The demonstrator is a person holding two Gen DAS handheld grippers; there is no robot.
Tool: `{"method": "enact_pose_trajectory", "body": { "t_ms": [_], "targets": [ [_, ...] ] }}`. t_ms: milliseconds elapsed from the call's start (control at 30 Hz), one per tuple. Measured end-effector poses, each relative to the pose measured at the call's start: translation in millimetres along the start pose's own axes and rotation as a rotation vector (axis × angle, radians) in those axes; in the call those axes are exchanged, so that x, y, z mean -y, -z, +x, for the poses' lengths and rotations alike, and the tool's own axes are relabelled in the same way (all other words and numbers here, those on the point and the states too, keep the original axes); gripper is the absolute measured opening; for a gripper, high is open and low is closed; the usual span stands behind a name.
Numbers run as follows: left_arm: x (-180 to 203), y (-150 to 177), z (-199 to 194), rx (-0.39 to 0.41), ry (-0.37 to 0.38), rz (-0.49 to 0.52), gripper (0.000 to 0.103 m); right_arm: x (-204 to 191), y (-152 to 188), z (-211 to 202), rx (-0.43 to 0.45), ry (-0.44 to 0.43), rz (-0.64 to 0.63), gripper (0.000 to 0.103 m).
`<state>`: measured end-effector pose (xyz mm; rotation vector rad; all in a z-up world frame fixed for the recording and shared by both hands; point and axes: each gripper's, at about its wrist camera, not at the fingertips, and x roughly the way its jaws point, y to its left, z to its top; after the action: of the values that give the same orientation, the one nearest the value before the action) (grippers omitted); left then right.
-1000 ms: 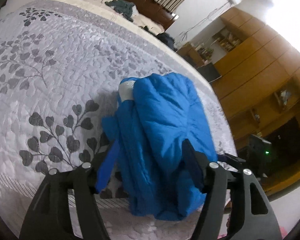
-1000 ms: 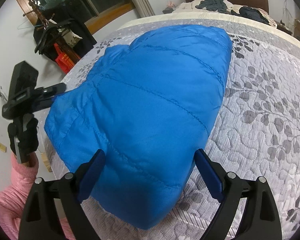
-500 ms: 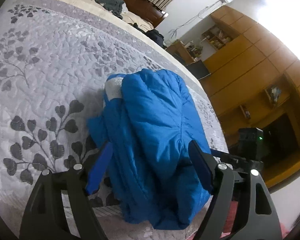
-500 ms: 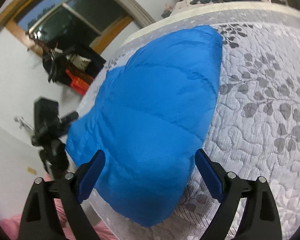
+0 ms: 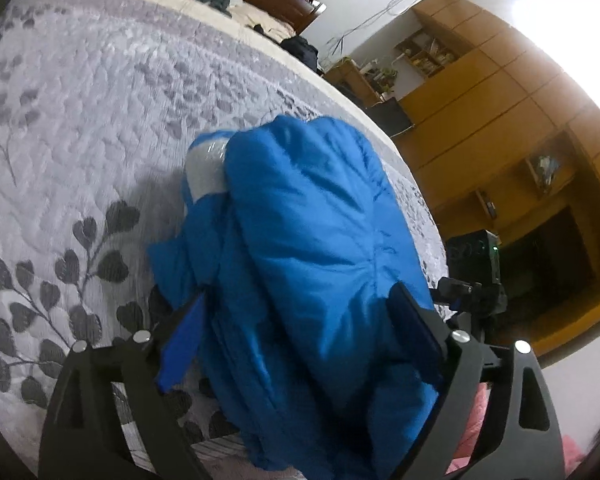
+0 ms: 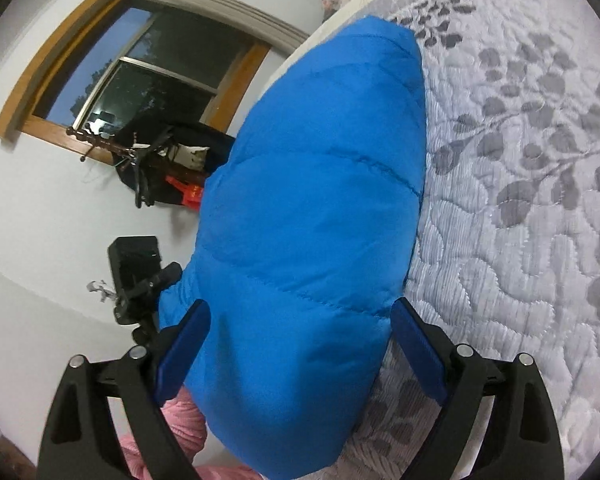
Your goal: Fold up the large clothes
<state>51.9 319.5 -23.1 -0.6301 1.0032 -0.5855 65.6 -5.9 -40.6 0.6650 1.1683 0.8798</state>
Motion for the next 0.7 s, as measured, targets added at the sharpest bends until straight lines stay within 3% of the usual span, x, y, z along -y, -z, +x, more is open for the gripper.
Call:
{"method": "enact_pose_trajectory", "body": {
  "t_ms": [267,567,667,700],
  "targets": [
    [-24.3,7.9,19.3,-0.045,0.085,-0.076,0.095,15.7,-5.7,24.3,-0.049,-0.063,0.044,0.1],
    [-33.9,13.8,43.5,-0.073,0.199,-0.126,0.098,9.2,-7.9,35.3,-0.042,-0.064,0.009,0.1],
    [-27.5,16.6,48.1,-0.061,0.195,-0.111,0.093,1.3,-4.8,35.4,-0.031,-0.035,-0.036,0.095],
    [-26.0,17.3,49.5,-0.055,0.2,-0.112,0.086,0.4,-6.1,33.6,-0.028,-0.027,-0.048,0.091]
  ]
}}
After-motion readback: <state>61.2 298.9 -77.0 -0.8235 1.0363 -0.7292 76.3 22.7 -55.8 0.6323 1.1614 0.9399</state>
